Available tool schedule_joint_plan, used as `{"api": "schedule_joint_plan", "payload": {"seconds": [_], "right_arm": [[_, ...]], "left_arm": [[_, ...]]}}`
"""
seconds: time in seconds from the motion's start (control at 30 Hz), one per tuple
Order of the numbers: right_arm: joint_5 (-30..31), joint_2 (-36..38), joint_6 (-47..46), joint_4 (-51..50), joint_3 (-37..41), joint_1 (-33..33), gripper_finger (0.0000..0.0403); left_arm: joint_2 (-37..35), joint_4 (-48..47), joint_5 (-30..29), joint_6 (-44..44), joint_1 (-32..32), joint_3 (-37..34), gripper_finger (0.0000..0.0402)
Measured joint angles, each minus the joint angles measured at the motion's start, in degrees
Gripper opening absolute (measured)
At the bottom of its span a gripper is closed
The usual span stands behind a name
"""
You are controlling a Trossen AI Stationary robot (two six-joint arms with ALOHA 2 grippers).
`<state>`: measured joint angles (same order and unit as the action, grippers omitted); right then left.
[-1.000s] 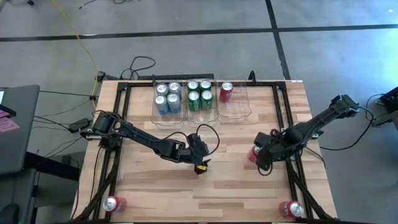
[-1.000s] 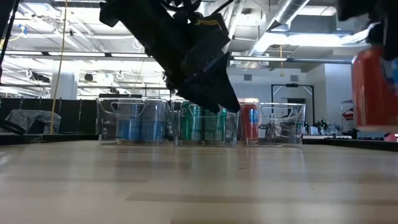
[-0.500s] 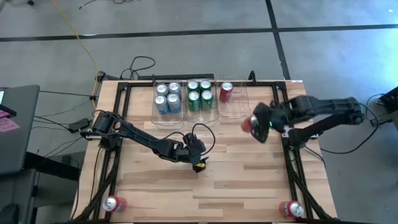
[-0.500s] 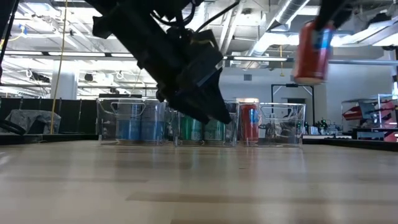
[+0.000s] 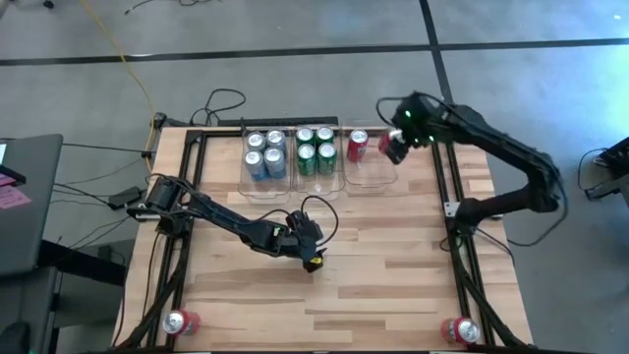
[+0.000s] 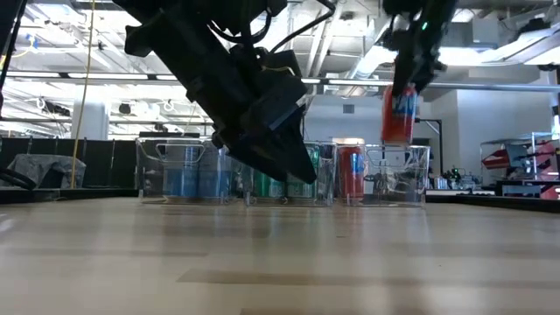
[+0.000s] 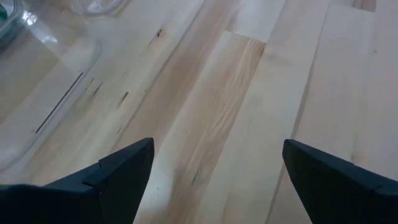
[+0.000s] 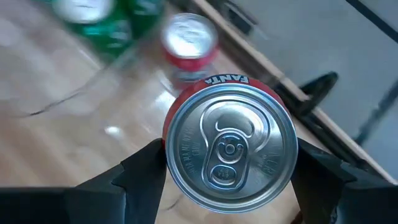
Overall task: Sort soda cans
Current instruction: Put the red soda can into the right transparent bin
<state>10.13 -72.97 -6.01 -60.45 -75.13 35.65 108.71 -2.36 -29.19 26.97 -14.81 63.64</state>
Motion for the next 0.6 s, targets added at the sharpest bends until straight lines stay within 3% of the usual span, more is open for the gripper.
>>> {"api": "schedule_joint_plan", "payload": {"seconds": [0.3,0.6], "right_arm": [[-7.4,-11.6,5.2,9.4,0.0,6.8,0.0294],[-7.7,-19.8,5.3,11.7,0.0,7.7,0.0294]], "left_arm": [[0.0,0.3,-1.0,1.4,0.0,0.0,0.0352],[0.0,0.0,-1.0,1.8,-1.7,0.0,0.0352]]}}
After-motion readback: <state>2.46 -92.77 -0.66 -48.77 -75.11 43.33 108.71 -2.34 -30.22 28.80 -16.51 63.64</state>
